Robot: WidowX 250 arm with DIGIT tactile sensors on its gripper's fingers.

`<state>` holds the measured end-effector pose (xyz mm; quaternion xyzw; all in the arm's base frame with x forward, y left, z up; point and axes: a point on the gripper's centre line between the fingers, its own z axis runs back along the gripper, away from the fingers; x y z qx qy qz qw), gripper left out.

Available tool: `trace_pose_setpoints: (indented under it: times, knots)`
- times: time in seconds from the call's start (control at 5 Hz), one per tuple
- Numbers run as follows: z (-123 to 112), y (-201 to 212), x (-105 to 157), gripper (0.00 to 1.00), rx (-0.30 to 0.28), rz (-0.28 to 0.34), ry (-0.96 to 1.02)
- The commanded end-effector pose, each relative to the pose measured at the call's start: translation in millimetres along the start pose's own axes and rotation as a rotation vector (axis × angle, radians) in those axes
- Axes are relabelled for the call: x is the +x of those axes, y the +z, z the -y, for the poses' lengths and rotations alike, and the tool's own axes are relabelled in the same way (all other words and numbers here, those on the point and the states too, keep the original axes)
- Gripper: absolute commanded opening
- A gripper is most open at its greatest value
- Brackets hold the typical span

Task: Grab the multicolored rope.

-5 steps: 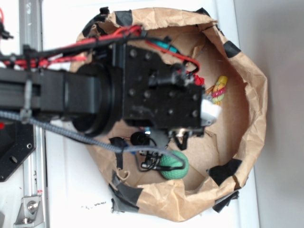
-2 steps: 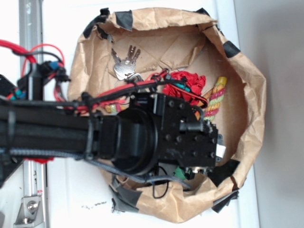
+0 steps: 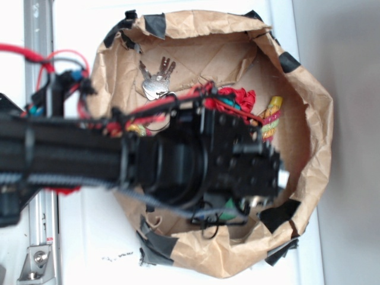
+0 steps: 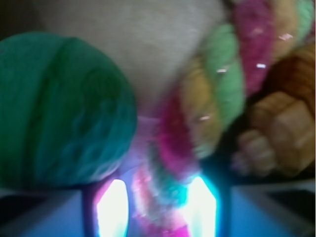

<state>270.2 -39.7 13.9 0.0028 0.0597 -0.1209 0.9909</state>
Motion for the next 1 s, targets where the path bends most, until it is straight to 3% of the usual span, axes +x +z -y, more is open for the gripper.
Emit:
trace_pose_setpoints:
  times: [0.0,0.2,0.6,0.8]
  knots:
    - [-27.9,46.0,-2.7,0.0,0.067,0.112,0.097]
    - [-30.0,80.2,-11.6,0.0,0.107,0.157,0.145]
    - [-21.8,169.1,-33.7,0.0,0.008,0.163,0.163]
    - [-12.7,165.9,-34.2,0.0,0.028,0.149,0.182]
